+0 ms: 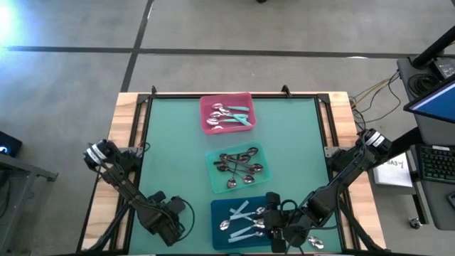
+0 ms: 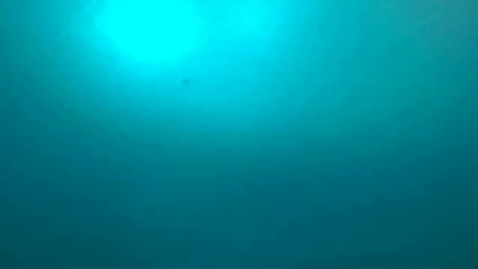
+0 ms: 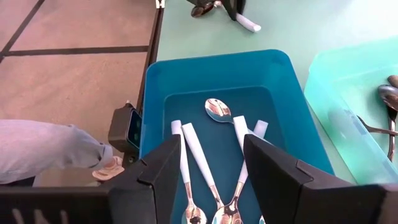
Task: Sort silverware by color (type)
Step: Put the blue spoon into the blue bin
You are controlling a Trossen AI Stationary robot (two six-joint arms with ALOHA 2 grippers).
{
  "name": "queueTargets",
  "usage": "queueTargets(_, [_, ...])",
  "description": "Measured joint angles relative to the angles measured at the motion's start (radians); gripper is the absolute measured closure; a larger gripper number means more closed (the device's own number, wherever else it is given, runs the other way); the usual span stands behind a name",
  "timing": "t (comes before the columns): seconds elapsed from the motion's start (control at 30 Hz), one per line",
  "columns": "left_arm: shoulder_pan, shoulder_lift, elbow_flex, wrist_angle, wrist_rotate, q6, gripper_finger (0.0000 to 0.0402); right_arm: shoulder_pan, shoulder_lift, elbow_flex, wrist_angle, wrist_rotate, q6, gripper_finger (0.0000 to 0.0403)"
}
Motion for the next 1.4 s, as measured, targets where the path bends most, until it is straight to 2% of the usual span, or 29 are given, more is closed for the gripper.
queueTargets(0.23, [0.002,-0.004,0.053,0.019,-0.398,0.008,0.0381,0.000,0.000,0.000,-0.002,0.000,0.029,0.0236])
queueTargets(0.37, [0.003,-0.005,0.093,0.022,-0.610,0.033,0.0381,0.000,0.000,0.000,-0.039,-0.029,0.102,0.0236])
queueTargets(0.43, [-0.001,-0.006,0.126,0.033,-0.700,0.088,0.0381,0.000,0.000,0.000,-0.071,-0.068,0.155,0.0236])
queueTargets(0.5, [-0.002,-0.006,0.173,0.066,-0.741,0.186,0.0381,0.000,0.000,0.000,-0.108,-0.122,0.221,0.0236])
queueTargets(0.67, [0.013,-0.006,0.307,0.252,-0.753,0.495,0.0381,0.010,0.000,0.000,-0.207,-0.266,0.375,0.0236])
queueTargets(0.8, [0.021,-0.006,0.384,0.408,-0.753,0.730,0.0381,0.037,-0.001,0.000,-0.315,-0.309,0.452,0.0236])
queueTargets(0.87, [0.027,-0.007,0.398,0.454,-0.750,0.795,0.0381,0.055,-0.002,0.000,-0.389,-0.317,0.505,0.0236])
queueTargets(1.1, [0.073,-0.007,0.344,0.471,-0.725,0.778,0.0374,0.116,-0.002,-0.001,-0.591,-0.341,0.713,0.0236])
queueTargets(1.4, [0.144,-0.007,0.201,0.776,-0.555,0.798,0.0355,0.155,0.001,-0.015,-0.589,-0.393,0.843,0.0236])
